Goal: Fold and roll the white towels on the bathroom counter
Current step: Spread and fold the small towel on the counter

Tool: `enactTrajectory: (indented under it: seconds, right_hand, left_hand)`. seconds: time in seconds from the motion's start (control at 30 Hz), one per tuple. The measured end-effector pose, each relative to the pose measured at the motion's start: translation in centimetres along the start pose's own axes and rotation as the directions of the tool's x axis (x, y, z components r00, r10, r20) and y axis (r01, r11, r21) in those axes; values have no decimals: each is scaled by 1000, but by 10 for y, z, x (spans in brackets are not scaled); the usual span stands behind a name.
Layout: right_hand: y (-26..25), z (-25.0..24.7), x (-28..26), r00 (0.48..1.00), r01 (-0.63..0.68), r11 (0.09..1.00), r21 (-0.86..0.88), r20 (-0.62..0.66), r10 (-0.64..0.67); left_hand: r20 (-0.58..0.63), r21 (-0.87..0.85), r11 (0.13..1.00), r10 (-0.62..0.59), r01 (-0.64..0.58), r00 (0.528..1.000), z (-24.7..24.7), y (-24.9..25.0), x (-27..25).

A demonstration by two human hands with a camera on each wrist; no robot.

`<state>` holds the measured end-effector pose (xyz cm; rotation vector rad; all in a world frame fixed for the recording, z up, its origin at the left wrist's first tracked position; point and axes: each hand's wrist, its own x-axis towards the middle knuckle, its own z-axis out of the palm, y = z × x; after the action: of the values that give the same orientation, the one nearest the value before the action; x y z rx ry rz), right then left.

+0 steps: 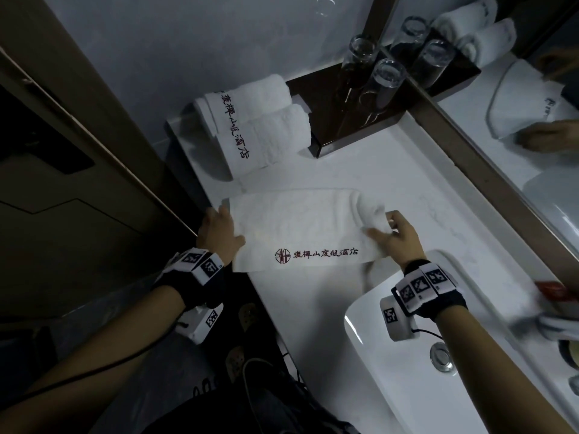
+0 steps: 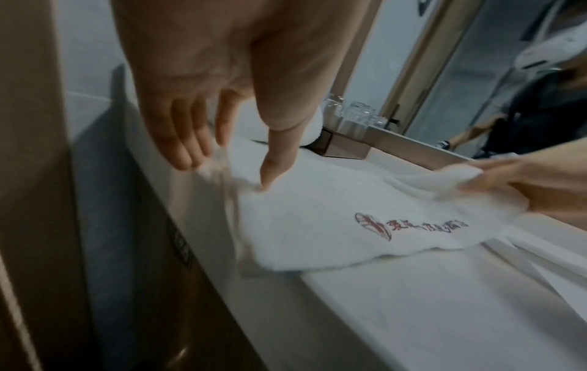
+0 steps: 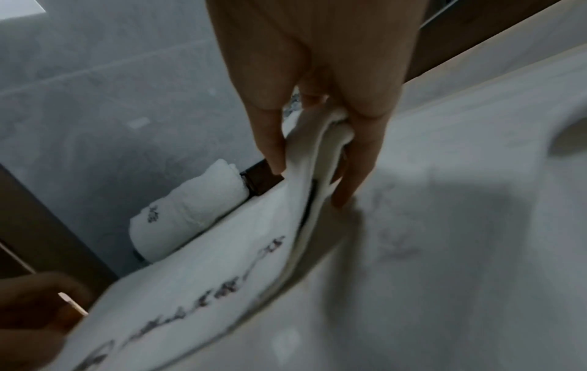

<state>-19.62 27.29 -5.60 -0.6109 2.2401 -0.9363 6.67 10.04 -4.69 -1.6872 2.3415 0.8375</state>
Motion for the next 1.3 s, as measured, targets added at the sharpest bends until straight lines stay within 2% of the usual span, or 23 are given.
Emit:
enactTrajectory:
  seconds: [0.03,0.1,0.17,0.27,0.33,0.37,0.4,0.43,0.53,0.6,0.67,0.73,0.8,0.83,0.9,0.97,1.0,1.07,1.13,1.17,1.2,1.23,1.3]
  right_hand:
    - [-6,0,-3,997,65,996,59,31,-67]
    - [-21,1,-10,975,174,979,109,119,-186]
    - [-39,3,-18,939,209,961,183,236,-249]
    - [-65,3,-28,854,253,925,283,383,-351]
    - [-78,0,-33,793,299,894,333,435,-427]
    - [-83,-1,-35,782,320,883,343,430,-451]
    - [-87,-3,-36,789,341,873,349,398,-468]
    - [-89,-4,-35,809,354,861,364,343,-478]
    - [-84,-10,-28,893,270,835,479,200,-403]
    - [-73,-10,-23,907,146,864,482,283,-311]
    - [-62,0,-24,847,69,942,327,480,-229]
    - [-53,21,-33,766,-3,989,146,636,-91]
    - [-52,42,-44,729,-156,978,137,684,20]
    - [-57,50,-46,735,-201,961,188,677,22]
    - [-72,58,-41,835,-140,935,326,546,-65]
    - [-93,57,-33,941,-35,868,496,309,-139]
    - [-101,53,-28,965,59,848,526,186,-183]
    - [-110,41,-13,949,286,874,393,9,-315]
    - [-104,31,4,872,476,866,152,43,-487]
    - [-96,29,10,843,526,850,45,107,-527]
    - [-87,30,14,840,530,847,-44,166,-517]
    - [-76,33,14,850,512,849,-134,223,-477]
    - [-49,43,10,877,460,805,-375,333,-345]
  left_hand:
    - [-58,27,998,54,-52,997,-2,8,0]
    - [-131,-29,967,246,-252,960,-6,26,2]
    - [-129,-59,860,497,-507,858,-10,48,5]
    - [47,-43,674,739,-738,672,-16,85,7]
    - [179,-59,623,775,-780,606,-21,106,7]
    - [218,-64,619,774,-783,595,-24,112,8]
    - [243,-79,633,761,-770,601,-27,117,8]
    - [241,-108,666,738,-738,630,-30,119,8]
    - [160,-243,763,641,-599,751,-38,118,7]
    - [71,-345,781,575,-521,815,-43,115,5]
    - [-6,-433,774,510,-462,860,-50,115,4]
    - [-51,-457,768,481,-448,875,-57,117,3]
    - [-114,-479,746,470,-463,875,-65,122,3]
    - [-162,-495,724,466,-480,870,-71,126,1]
    - [-268,-496,680,471,-540,840,-85,132,-3]
    - [-354,-498,630,479,-595,803,-99,132,-7]
    - [-388,-507,596,488,-623,782,-106,128,-10]
    - [-429,-503,486,577,-714,695,-115,114,-17]
    - [-377,-452,424,706,-784,599,-110,97,-25]
    - [-322,-417,434,751,-798,577,-100,87,-27]
    - [-257,-369,472,776,-801,576,-86,78,-28]
    - [-203,-297,540,770,-788,604,-69,67,-29]
    - [-50,-193,673,720,-714,692,-30,39,-32]
